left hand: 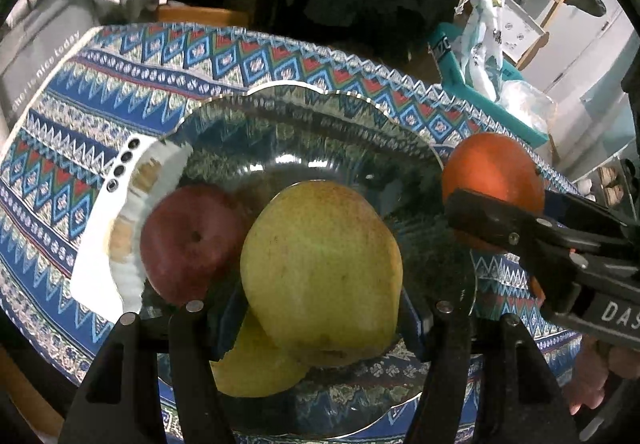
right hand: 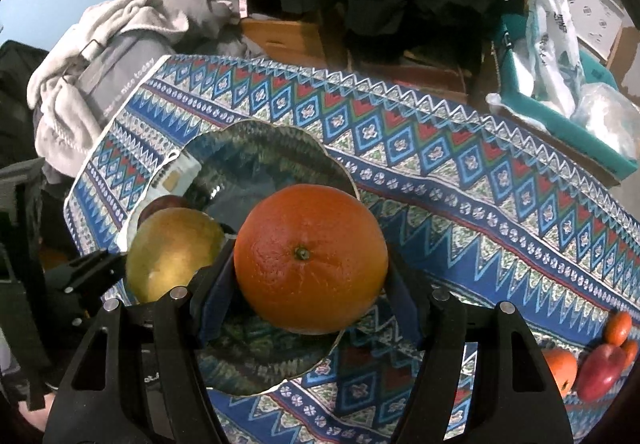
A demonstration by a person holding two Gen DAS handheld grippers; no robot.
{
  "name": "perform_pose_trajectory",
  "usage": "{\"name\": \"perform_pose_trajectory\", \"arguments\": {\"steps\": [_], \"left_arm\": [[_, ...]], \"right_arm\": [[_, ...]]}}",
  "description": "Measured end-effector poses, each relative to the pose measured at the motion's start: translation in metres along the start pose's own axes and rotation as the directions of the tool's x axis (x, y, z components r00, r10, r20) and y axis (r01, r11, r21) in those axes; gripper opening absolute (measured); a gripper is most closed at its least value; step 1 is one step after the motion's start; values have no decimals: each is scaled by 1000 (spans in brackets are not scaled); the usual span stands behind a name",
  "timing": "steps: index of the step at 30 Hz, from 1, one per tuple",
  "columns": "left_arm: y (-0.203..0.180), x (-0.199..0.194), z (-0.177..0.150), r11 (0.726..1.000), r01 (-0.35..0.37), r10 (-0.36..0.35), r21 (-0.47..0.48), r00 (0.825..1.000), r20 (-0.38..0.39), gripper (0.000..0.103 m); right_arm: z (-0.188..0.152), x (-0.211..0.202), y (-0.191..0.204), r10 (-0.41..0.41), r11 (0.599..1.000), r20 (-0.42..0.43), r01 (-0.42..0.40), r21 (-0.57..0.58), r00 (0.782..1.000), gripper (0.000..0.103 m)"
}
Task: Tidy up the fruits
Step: 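Lower pear into glass bowl and open left gripper while right releases orange there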
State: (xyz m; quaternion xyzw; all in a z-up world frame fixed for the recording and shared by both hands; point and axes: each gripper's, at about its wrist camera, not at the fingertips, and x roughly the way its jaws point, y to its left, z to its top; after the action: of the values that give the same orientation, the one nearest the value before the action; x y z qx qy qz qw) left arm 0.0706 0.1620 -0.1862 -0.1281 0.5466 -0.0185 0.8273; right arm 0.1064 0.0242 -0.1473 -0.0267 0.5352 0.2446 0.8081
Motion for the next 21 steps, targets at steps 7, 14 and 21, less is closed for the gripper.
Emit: {"name": "perform_pose_trajectory", "arguments": {"steps": [7,14,21], "left_arm": [[0,1,-1,1000,4,-4,2,1000,-3,66],[-3,-4,-1,1000,-18,18,18,1000,20,67],[-5,-14,-2,998,-39,37,39,998,46,74]], "right_arm": [[-2,11,7,3,1000,-32,-4,-17,999,70],[-4,19,5,13,1000,-65,-13,-2,998,70],[-1,9,2,37,999,-31,-37,25,999,71]]}}
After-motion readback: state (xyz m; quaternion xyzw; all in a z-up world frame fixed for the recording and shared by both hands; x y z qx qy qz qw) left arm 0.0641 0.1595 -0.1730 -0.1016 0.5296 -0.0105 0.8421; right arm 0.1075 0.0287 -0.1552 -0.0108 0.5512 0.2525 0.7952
